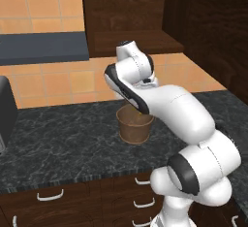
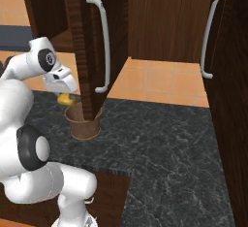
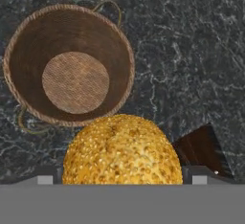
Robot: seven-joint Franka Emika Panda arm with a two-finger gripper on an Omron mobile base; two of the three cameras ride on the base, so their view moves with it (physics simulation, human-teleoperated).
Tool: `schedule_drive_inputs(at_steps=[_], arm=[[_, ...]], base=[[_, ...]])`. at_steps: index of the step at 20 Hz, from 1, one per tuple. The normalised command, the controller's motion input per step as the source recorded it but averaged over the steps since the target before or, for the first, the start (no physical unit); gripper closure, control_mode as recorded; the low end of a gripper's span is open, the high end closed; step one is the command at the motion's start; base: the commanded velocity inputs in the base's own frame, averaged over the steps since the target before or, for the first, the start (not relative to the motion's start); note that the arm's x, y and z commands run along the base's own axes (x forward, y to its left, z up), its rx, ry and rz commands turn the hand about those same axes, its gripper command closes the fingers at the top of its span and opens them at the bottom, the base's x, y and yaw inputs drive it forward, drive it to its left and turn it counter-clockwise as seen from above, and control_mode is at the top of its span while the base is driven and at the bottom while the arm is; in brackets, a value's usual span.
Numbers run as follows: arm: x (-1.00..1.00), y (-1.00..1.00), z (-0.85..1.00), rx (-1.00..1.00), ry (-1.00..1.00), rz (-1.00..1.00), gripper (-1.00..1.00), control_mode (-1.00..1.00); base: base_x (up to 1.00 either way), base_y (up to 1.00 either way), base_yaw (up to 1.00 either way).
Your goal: Open the cabinet, pick up the bread from the cabinet and place it in the basket. Then move the basket to the dining counter.
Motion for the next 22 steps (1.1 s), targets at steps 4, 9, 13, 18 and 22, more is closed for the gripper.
schedule_drive_inputs(at_steps=[4,9,13,18,22], arm=[[0.26,-0.04,-0.72,0.0,0.04,0.0,1.0,-1.0],[0.35,-0.02,-0.64,0.01,0.02,0.0,1.0,-1.0],[0.45,-0.11,-0.49,0.08,0.03,0.0,1.0,-1.0],[0.41,-0.15,-0.31,0.13,0.01,0.0,1.0,-1.0],[0.11,-0.01,-0.31,0.09,-0.01,0.01,1.0,-1.0]], base=[[0.0,0.0,0.0],[0.0,0.0,0.0],[0.0,0.0,0.0],[0.0,0.0,0.0],[0.0,0.0,0.0]])
